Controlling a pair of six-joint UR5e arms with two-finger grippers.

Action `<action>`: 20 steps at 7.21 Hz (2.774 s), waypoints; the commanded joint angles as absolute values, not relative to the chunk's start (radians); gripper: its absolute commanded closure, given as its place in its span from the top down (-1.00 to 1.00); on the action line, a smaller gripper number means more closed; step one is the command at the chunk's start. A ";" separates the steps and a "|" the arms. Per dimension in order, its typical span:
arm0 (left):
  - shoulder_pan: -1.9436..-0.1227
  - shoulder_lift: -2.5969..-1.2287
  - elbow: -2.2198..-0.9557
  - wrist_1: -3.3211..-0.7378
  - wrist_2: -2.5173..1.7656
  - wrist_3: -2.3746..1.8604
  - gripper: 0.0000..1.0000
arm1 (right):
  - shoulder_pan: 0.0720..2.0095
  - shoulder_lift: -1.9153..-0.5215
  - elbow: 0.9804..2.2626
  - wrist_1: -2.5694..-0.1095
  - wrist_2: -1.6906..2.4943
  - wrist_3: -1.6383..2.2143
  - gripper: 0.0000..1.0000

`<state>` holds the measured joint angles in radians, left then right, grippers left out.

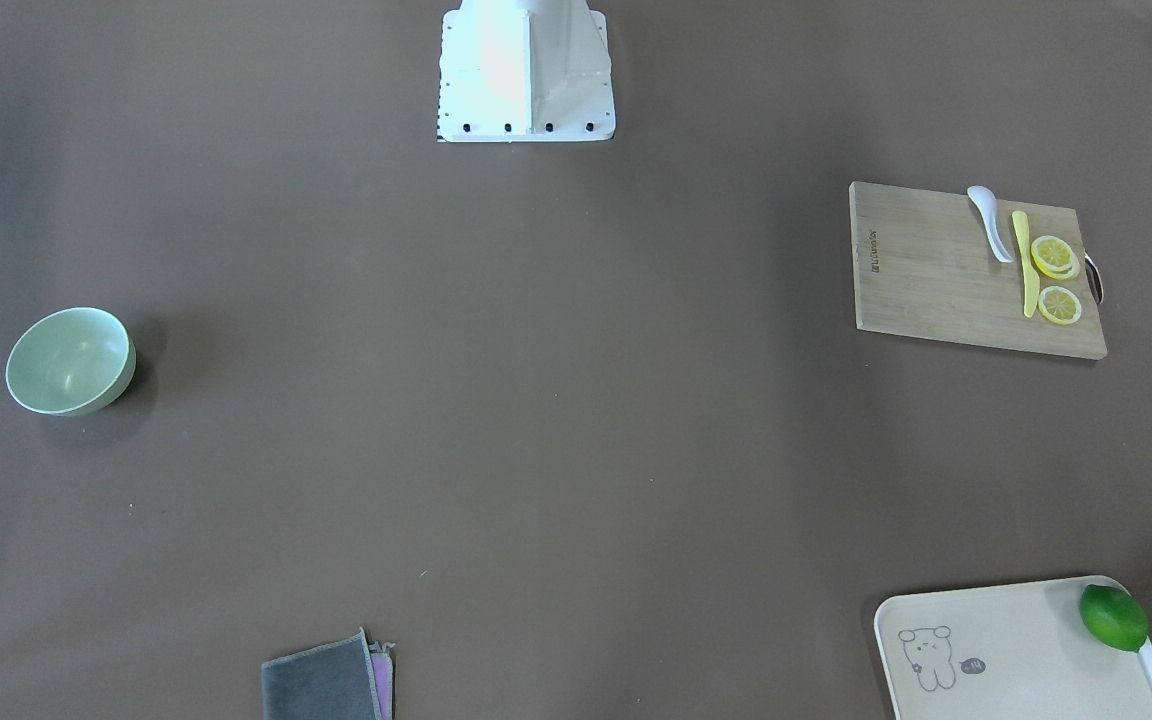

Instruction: Place spoon in bowl

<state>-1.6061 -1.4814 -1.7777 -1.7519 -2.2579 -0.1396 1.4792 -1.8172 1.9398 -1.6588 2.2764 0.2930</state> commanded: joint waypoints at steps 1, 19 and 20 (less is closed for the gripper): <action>-1.606 -1.480 -1.782 -1.750 -2.260 -0.140 0.96 | 1.480 -1.822 1.940 -1.660 2.276 0.293 1.00; -1.353 -1.618 -1.778 -2.106 -2.304 -0.551 0.96 | 1.281 -1.614 1.901 -1.494 2.445 0.310 1.00; -1.353 -1.602 -1.776 -2.153 -2.304 -0.583 0.96 | 1.260 -1.614 1.844 -1.350 2.454 0.351 1.00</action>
<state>-1.3687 -1.6154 -1.7787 -2.0961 -2.3058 -0.5114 1.2998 -1.6141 1.9050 -1.5022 2.4455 0.3190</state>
